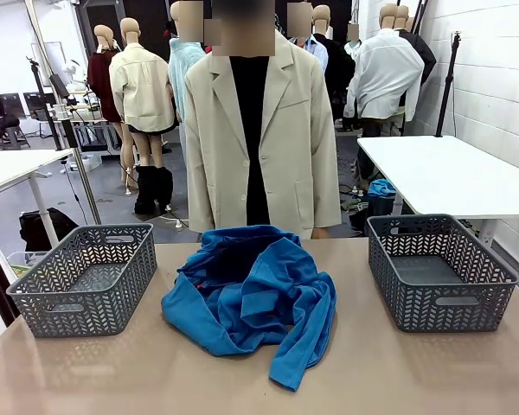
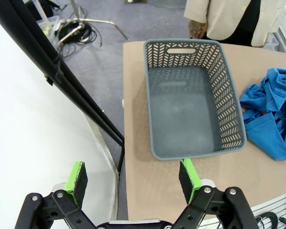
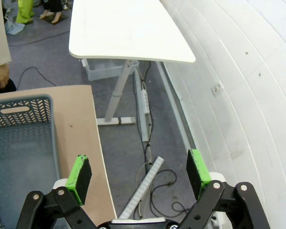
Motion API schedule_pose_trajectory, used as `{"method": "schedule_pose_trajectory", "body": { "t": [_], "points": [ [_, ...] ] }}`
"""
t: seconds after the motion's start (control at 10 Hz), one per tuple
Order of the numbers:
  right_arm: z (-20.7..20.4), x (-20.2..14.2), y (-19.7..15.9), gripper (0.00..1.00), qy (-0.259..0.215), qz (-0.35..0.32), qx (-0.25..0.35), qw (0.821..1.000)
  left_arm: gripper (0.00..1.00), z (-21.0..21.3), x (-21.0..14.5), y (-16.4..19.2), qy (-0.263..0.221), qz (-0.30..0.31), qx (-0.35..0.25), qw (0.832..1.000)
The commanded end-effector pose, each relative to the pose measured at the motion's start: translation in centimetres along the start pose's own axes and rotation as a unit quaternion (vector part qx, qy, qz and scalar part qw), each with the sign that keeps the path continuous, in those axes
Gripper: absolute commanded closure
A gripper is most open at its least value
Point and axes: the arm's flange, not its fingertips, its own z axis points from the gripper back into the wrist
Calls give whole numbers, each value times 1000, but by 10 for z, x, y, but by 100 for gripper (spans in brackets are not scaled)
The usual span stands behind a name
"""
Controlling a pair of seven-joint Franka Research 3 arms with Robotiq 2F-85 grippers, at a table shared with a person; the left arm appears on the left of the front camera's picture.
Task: Sort the tops and bottoms.
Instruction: Lift clothes from the center of the table with your left hand.
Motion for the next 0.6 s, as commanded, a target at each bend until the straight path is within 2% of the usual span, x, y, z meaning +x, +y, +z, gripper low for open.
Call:
{"method": "schedule_pose_trajectory", "body": {
  "t": [0.0,0.3,0.5],
  "points": [
    [0,0,1,0,1,9,-2,1000,0,-3,10,-10,-6,-15,-17,1000],
    [0,0,1,0,1,9,-2,1000,0,-15,47,-55,-25,-73,-86,993],
    [0,0,1,0,1,9,-2,1000,0,-30,77,-101,-20,-132,-147,980]
  ]
}}
